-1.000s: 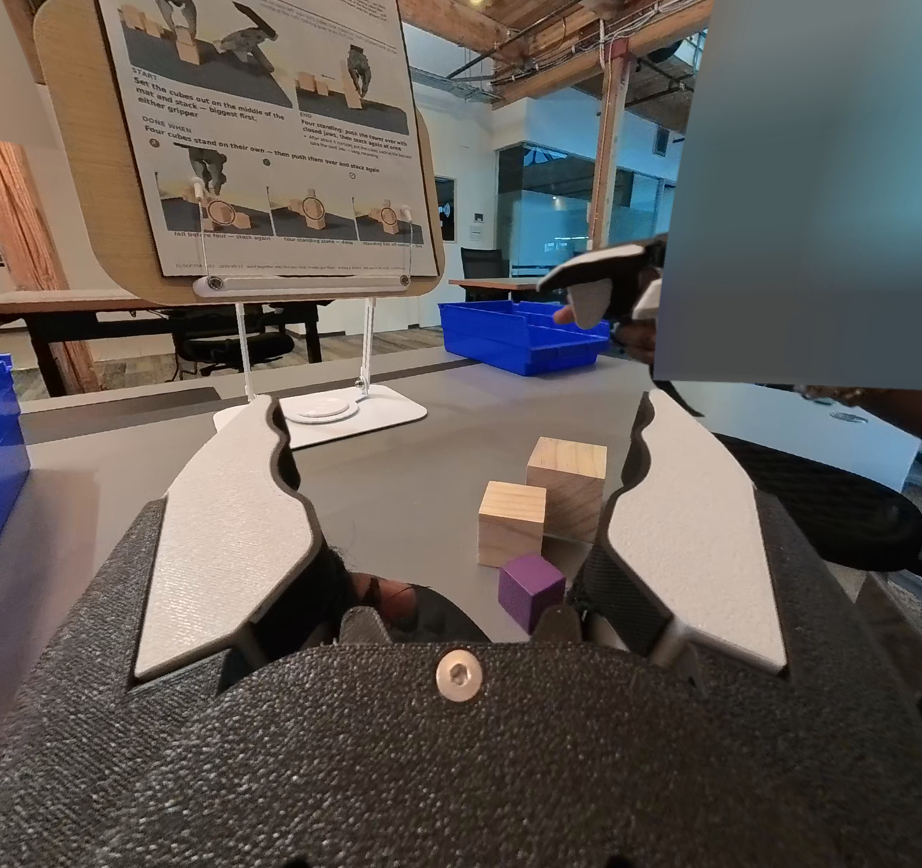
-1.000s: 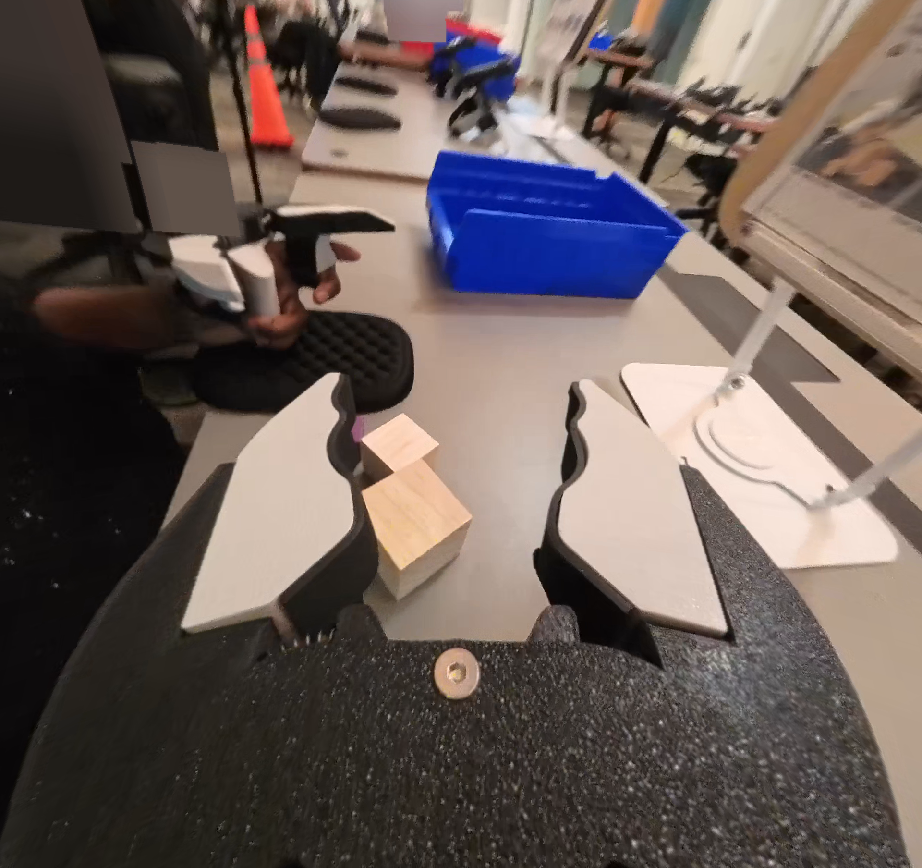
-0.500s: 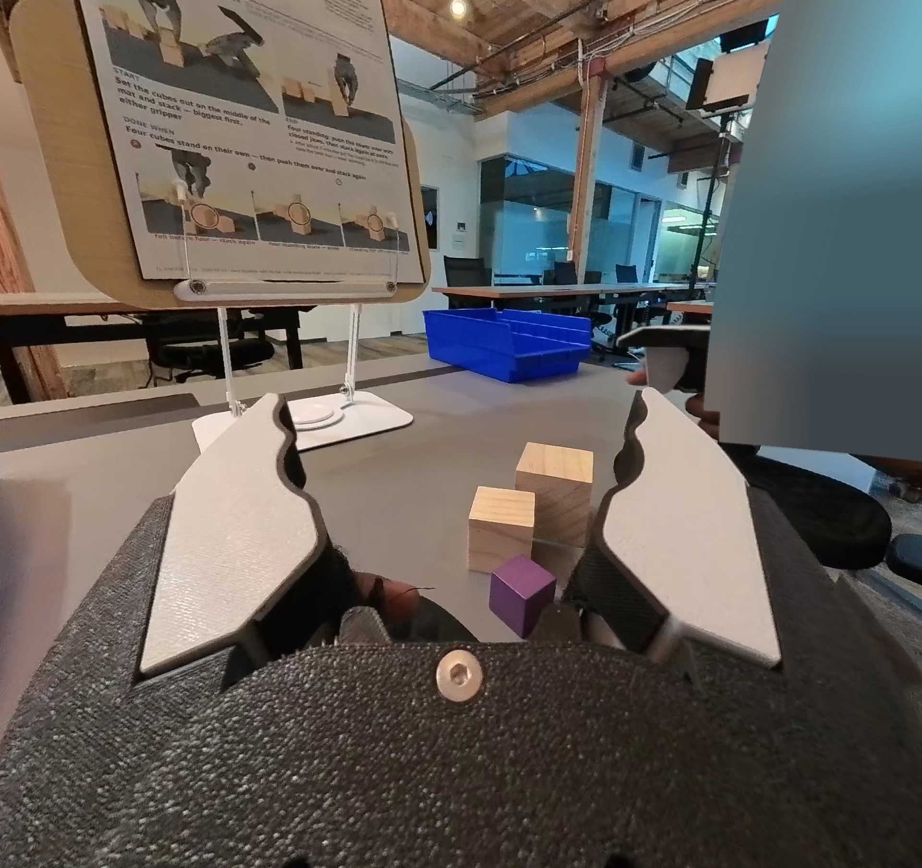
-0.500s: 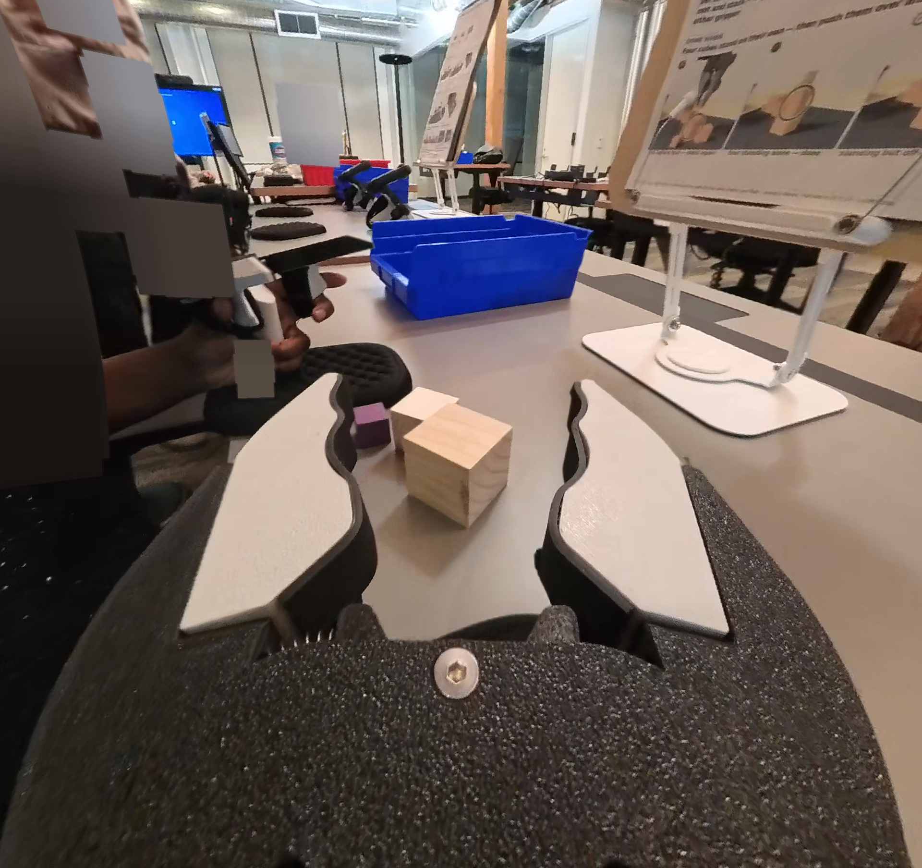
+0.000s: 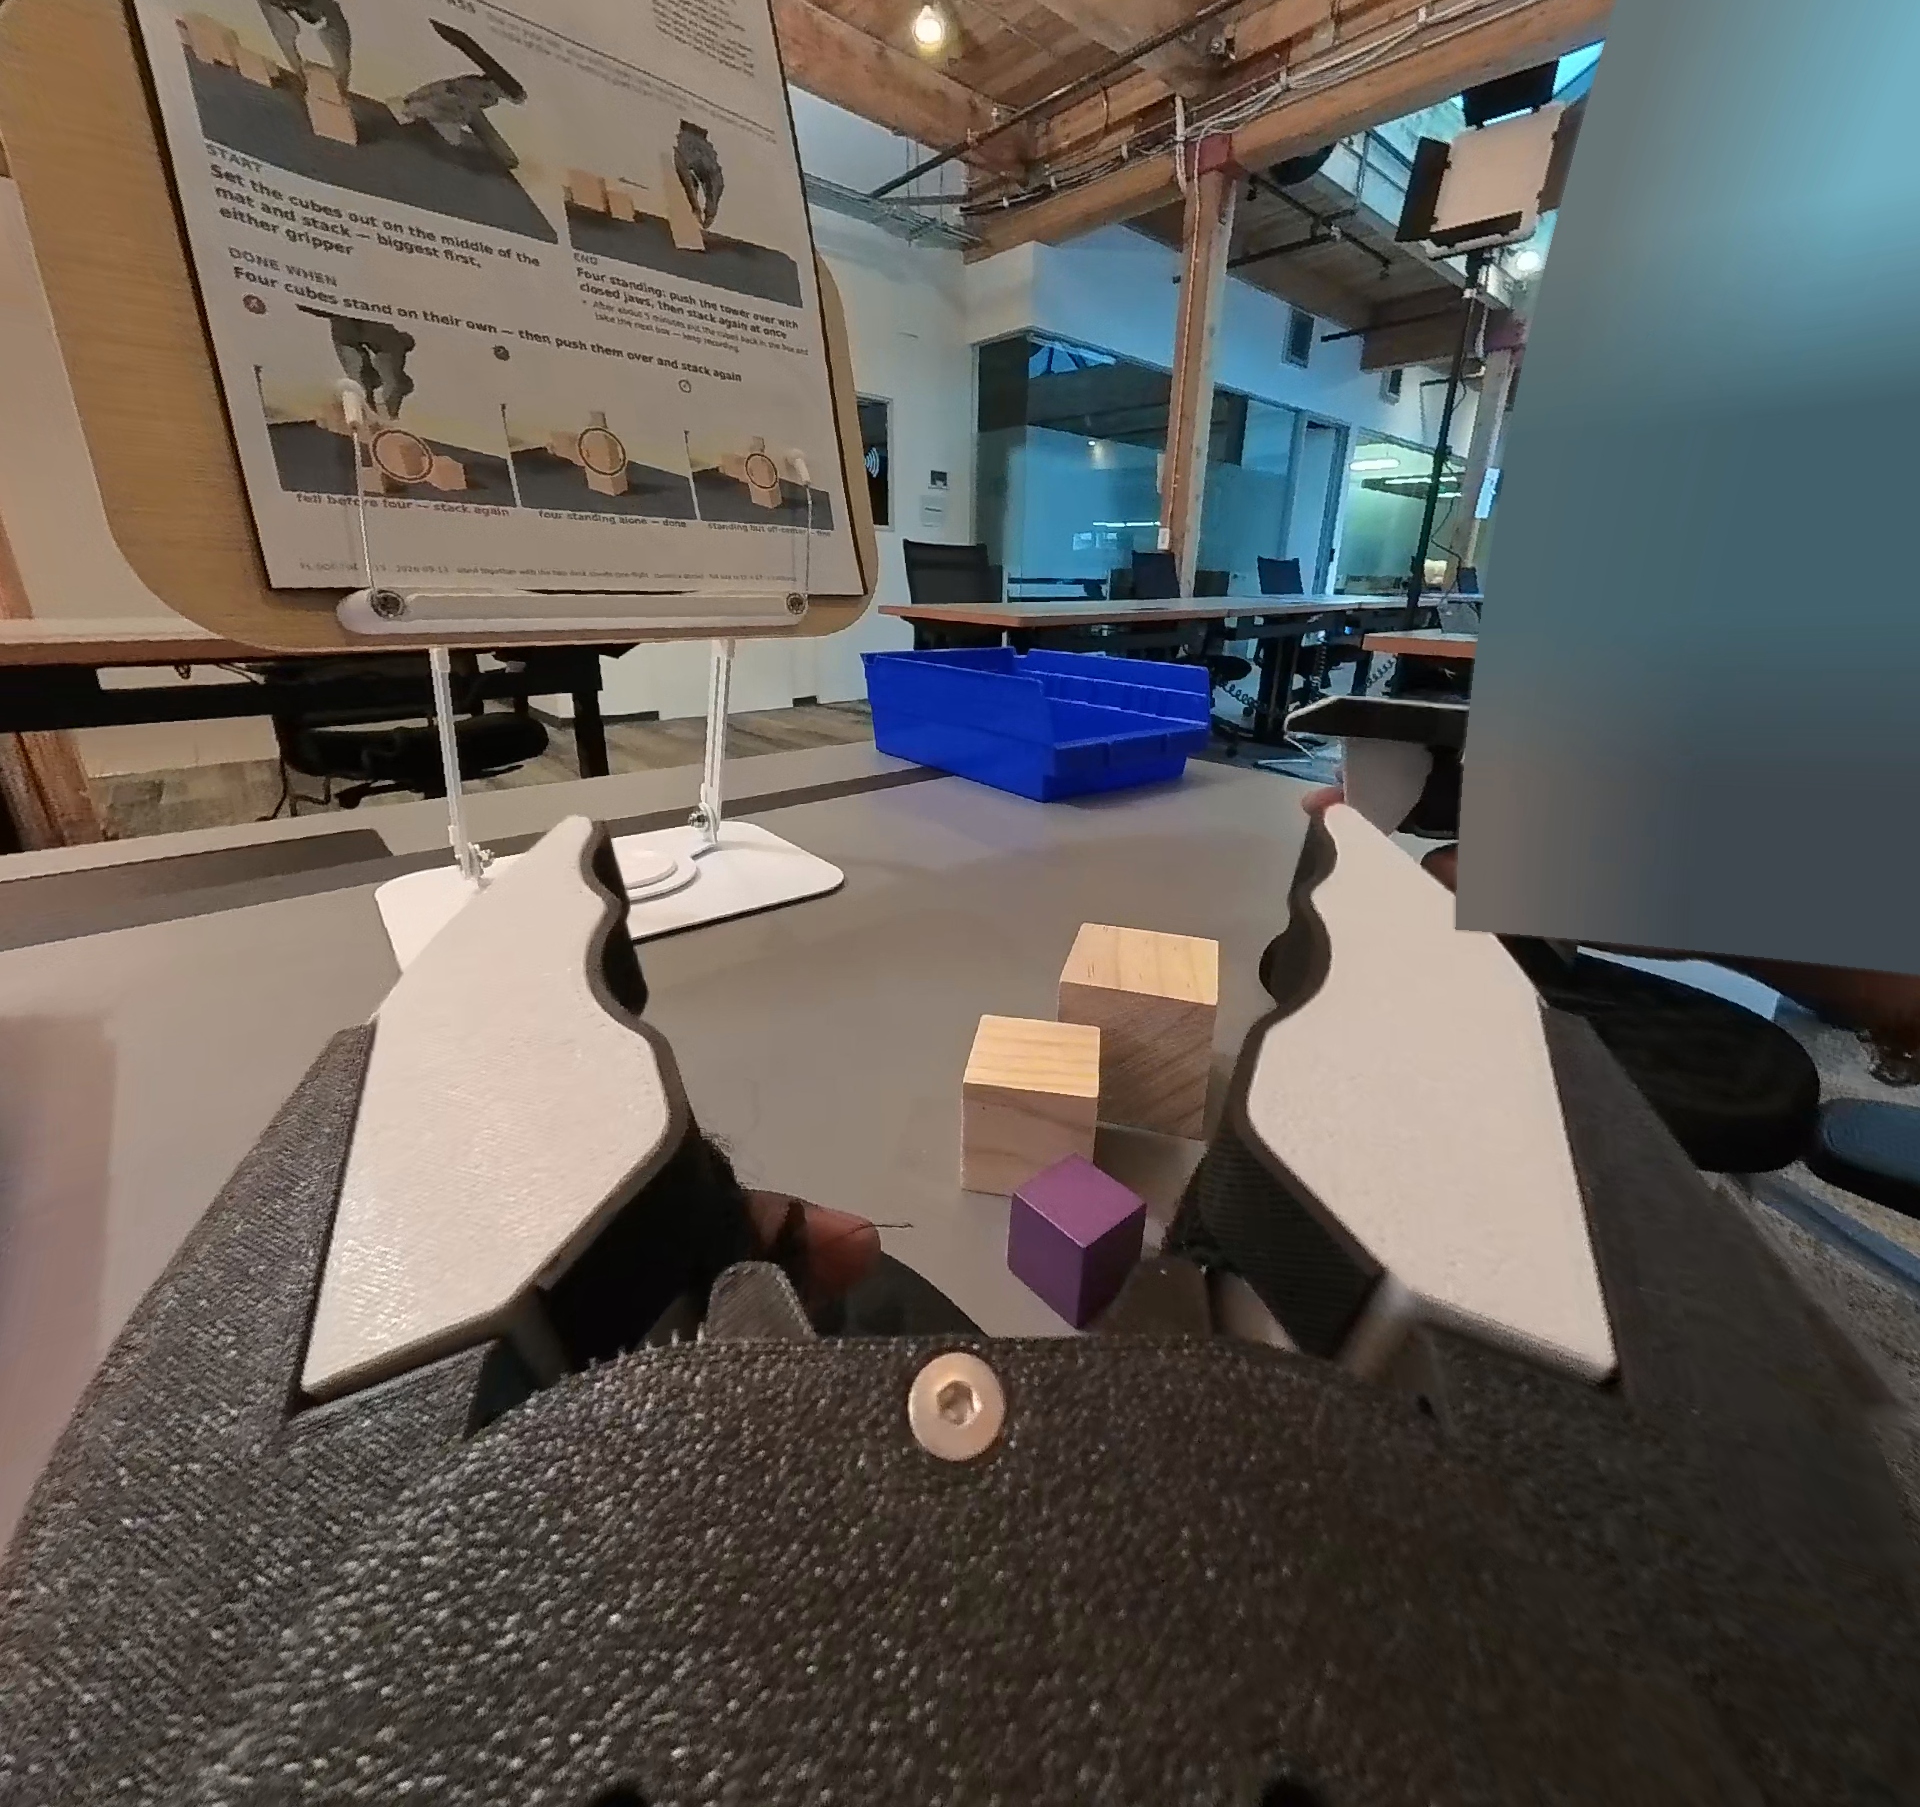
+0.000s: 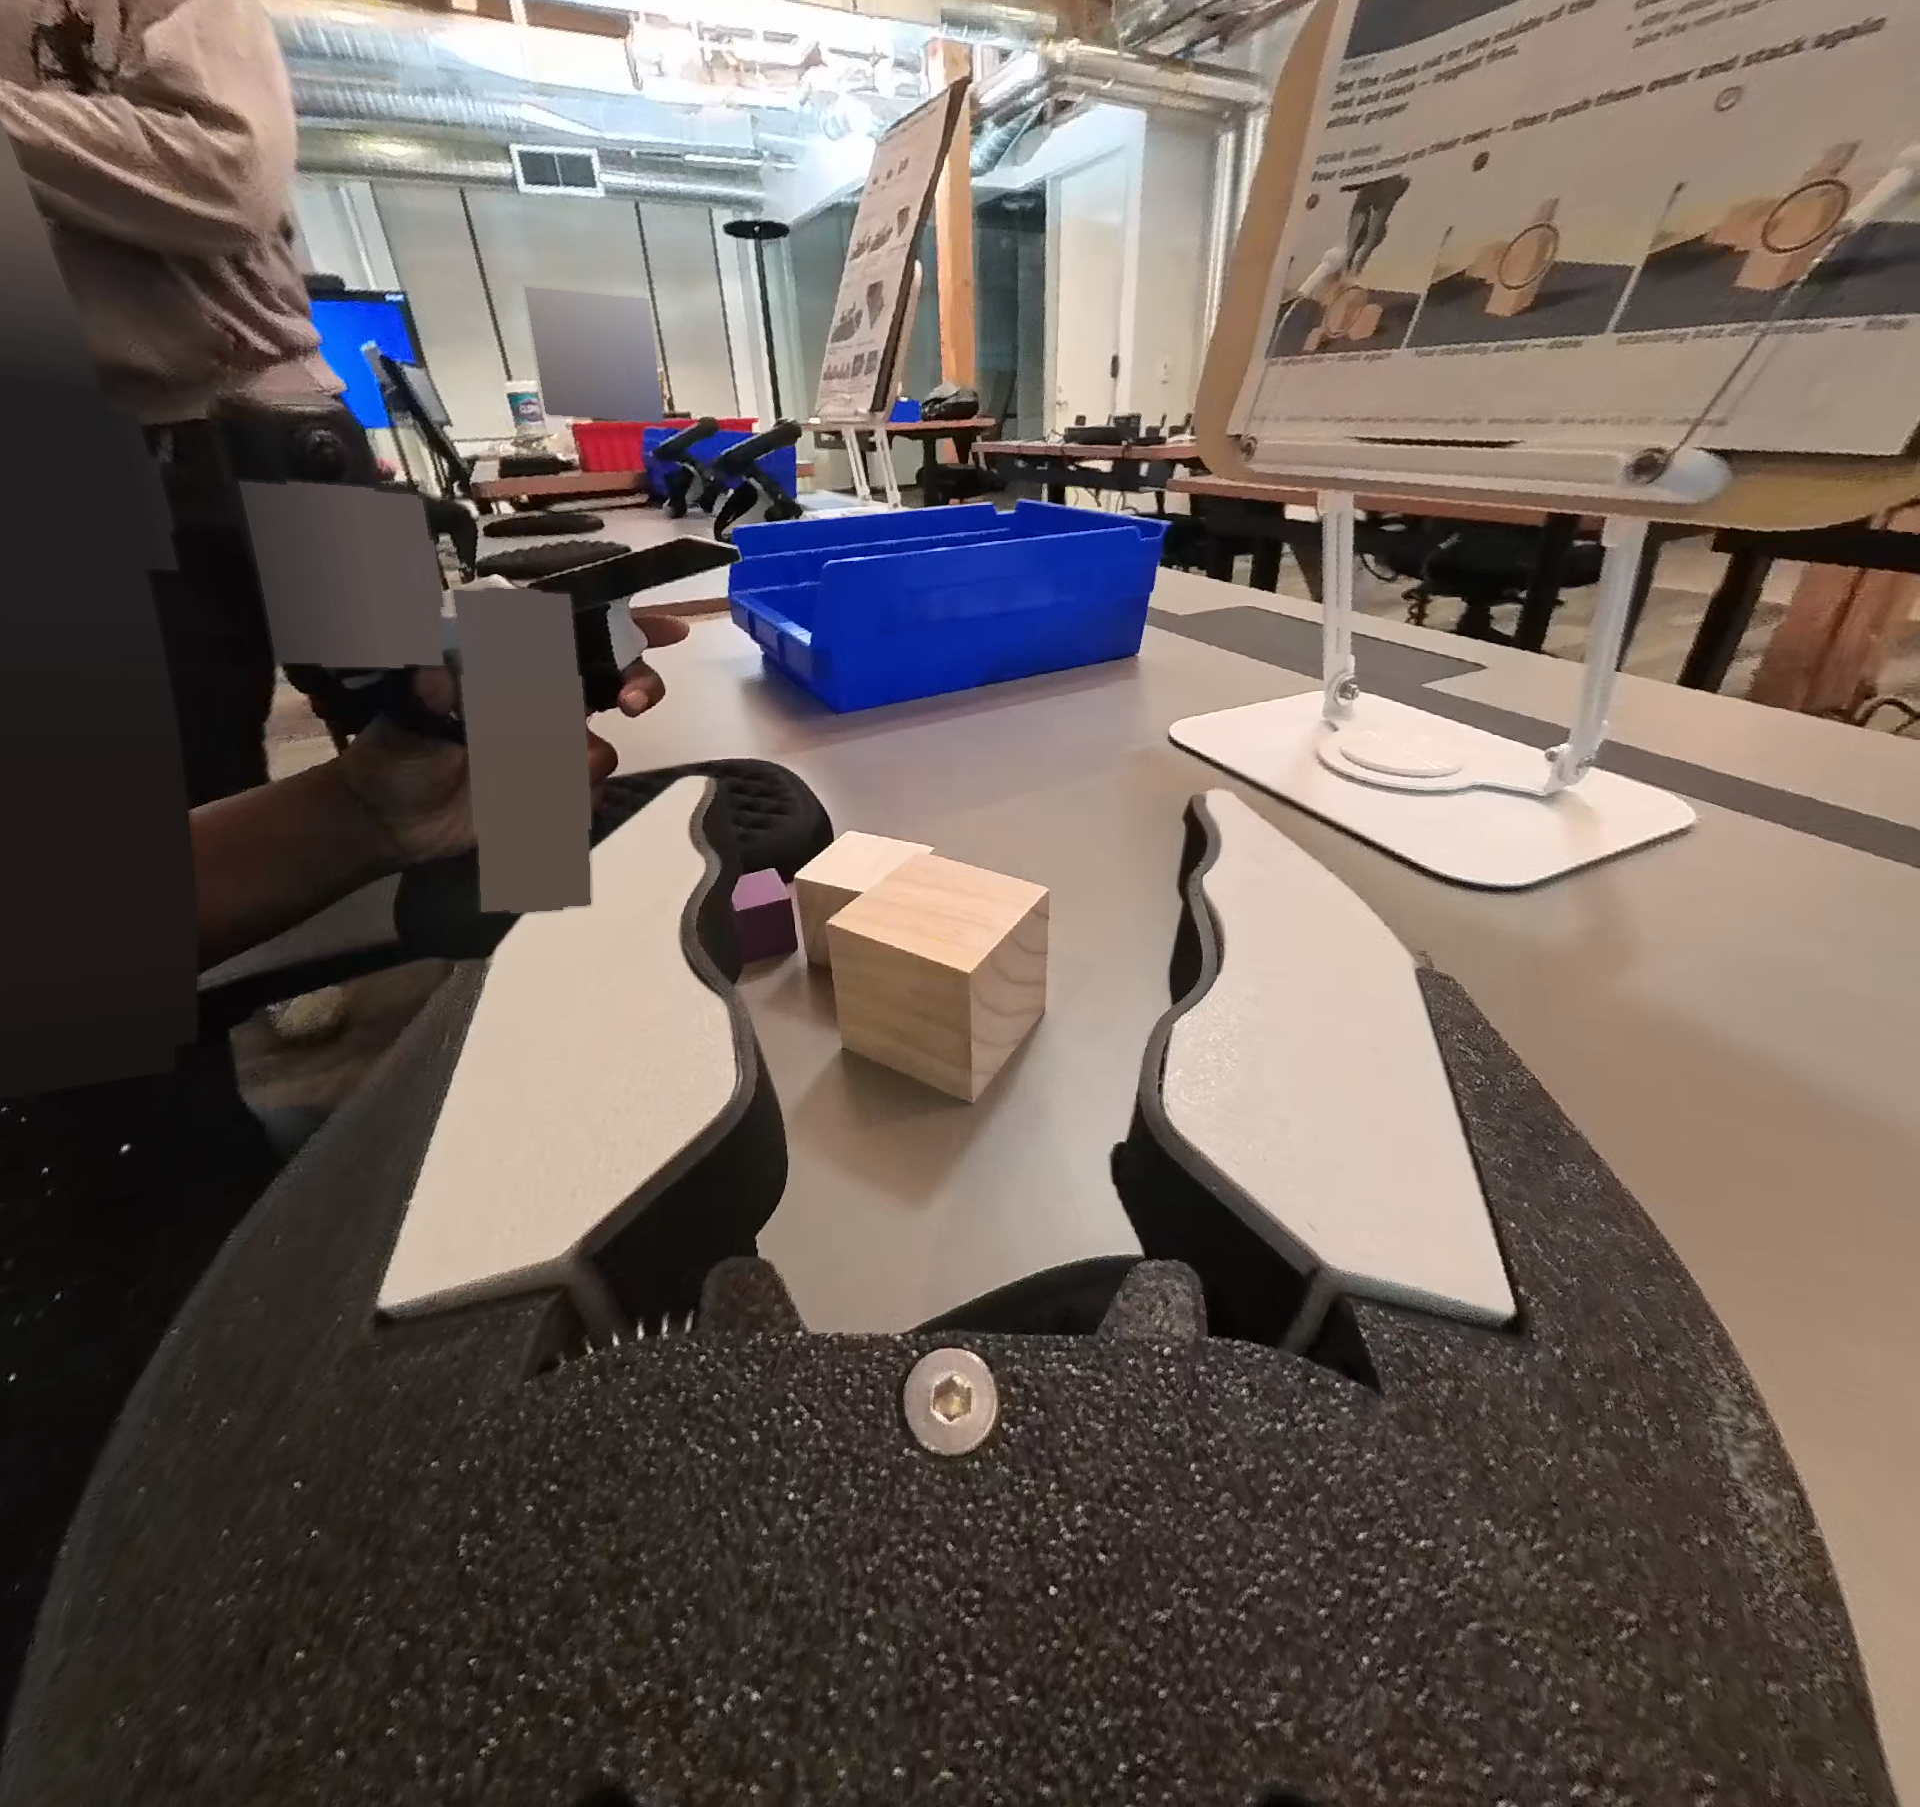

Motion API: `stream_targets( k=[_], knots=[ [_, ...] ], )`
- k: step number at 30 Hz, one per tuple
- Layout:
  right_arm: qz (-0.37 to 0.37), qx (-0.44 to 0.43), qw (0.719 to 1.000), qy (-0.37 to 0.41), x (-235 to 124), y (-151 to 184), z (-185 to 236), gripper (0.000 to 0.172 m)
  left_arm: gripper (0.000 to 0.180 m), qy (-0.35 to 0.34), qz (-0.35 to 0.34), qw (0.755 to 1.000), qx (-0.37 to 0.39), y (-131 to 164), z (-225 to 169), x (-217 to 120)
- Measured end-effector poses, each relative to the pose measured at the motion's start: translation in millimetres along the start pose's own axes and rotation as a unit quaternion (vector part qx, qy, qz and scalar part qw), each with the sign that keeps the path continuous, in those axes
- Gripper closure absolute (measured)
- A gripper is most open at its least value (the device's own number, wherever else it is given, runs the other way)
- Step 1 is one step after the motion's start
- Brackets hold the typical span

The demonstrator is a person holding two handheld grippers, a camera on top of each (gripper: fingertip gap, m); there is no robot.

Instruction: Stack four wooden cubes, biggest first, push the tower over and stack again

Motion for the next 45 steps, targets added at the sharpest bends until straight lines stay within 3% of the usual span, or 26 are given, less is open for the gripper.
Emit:
stream_targets(
  k=[5,9,13,15,18,21,24,26,28,32,36,40,45],
  knots=[
    [-0.012,-0.016,0.999,0.037,-3.7,-5.2,-3.4,0.078,0.075,0.050,0.052,0.997,-0.007,0.1,-8.4,9.2],
    [0.023,-0.038,0.986,0.160,-13.3,-2.5,-21.0,0.066,0.077,0.135,0.162,0.976,0.063,2.2,-35.6,31.4],
    [0.041,-0.061,0.966,0.247,-18.7,3.2,-26.8,0.061,0.076,0.191,0.262,0.935,0.141,17.1,-60.0,63.8],
    [0.043,-0.073,0.961,0.263,-19.1,4.9,-26.8,0.061,0.080,0.211,0.321,0.901,0.201,34.9,-70.2,76.8],
    [0.040,-0.072,0.962,0.262,-19.5,5.4,-26.6,0.062,0.085,0.221,0.399,0.849,0.267,62.3,-86.4,87.8],
    [0.030,-0.065,0.964,0.257,-21.2,4.8,-26.6,0.065,0.101,0.193,0.439,0.821,0.308,80.0,-89.5,96.4],
    [0.031,-0.067,0.966,0.248,-20.1,5.2,-25.2,0.065,0.122,0.201,0.500,0.776,0.327,99.4,-88.4,96.2],
    [0.031,-0.064,0.967,0.245,-19.9,5.5,-25.2,0.065,0.123,0.206,0.510,0.758,0.351,99.7,-85.8,103.6],
    [0.028,-0.060,0.968,0.244,-20.6,5.4,-25.6,0.066,0.123,0.223,0.495,0.757,0.364,93.4,-87.5,118.1],
    [0.026,-0.056,0.967,0.248,-21.5,5.7,-26.6,0.067,0.123,0.239,0.475,0.780,0.331,67.8,-96.8,170.8],
    [0.038,-0.046,0.966,0.253,-20.6,8.0,-29.6,0.061,0.123,0.229,0.493,0.764,0.347,79.8,-110.5,214.1],
    [0.044,-0.032,0.964,0.262,-21.0,9.8,-33.3,0.048,0.123,0.240,0.505,0.746,0.362,104.8,-131.7,223.9],
    [0.048,-0.038,0.960,0.272,-21.2,10.1,-33.7,0.042,0.123,0.239,0.507,0.745,0.362,120.8,-141.0,221.5]
  ],
)
Point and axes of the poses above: each gripper's, where its closed fingertips meet, x out along the fingers, y out of its underside, z = x × y across the jaws, the point moved 4 cm from there along -x, back along the fingers, and after that the axes turned 15 degrees about -y, right-handed, at the moved point
